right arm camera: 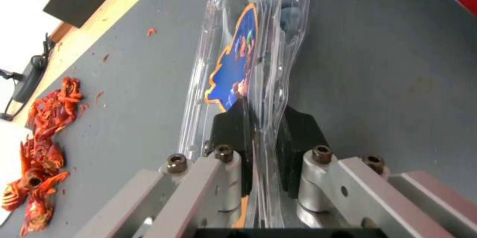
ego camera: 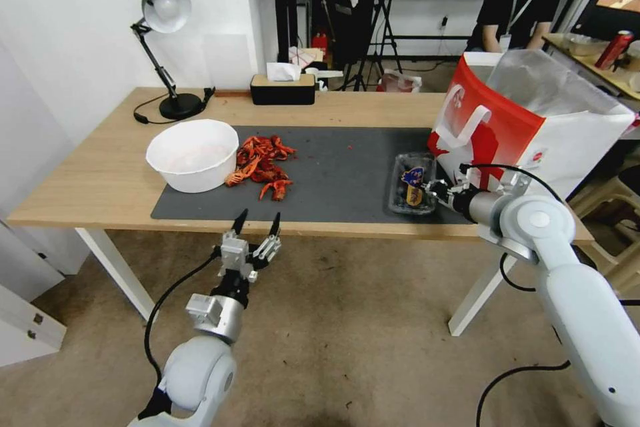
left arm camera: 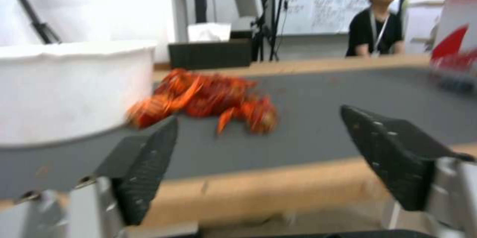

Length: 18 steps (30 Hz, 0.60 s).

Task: Close the takeout container lid, then place the container into the takeout bag.

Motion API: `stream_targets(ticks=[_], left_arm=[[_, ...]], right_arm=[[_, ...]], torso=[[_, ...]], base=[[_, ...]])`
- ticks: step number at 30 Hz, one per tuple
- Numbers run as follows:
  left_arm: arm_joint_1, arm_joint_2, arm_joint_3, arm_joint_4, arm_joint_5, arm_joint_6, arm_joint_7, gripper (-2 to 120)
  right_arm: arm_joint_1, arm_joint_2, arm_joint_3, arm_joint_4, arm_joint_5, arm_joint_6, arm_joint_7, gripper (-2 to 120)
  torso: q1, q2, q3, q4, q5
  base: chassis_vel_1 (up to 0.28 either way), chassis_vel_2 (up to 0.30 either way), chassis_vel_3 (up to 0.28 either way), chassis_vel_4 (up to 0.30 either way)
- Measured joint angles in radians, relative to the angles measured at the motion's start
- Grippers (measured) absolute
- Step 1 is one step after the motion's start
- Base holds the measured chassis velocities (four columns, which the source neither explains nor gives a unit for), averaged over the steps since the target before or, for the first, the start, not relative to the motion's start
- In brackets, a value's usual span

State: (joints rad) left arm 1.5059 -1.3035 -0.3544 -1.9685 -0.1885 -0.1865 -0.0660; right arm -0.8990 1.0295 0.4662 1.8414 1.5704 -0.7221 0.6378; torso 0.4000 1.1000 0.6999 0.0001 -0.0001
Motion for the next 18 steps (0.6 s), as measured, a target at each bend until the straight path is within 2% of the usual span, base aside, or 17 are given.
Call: stream_targets(ticks=[6,18], left_arm=[[0.060,-0.003,-0.009,0.005,0.019,-0.013,-0.012,99],[0.061,-0.029,-0.017,0.024,0.002,-0.015,-0.019,100]], right_arm=[[-0.005,0.001,0.000,0.020,0.012,0.002,0.010,9],[-0.017,0.006,0.000,0.037,0.036,0.015,-0.003,7]], torso=[[0.000,0.000,0.000,0.0001,0.0000],[0.000,0.000,0.000,-0.0002,0.0002]], base=[[0.000,0.000,0.000,0.000],[0.000,0.000,0.000,0.000]])
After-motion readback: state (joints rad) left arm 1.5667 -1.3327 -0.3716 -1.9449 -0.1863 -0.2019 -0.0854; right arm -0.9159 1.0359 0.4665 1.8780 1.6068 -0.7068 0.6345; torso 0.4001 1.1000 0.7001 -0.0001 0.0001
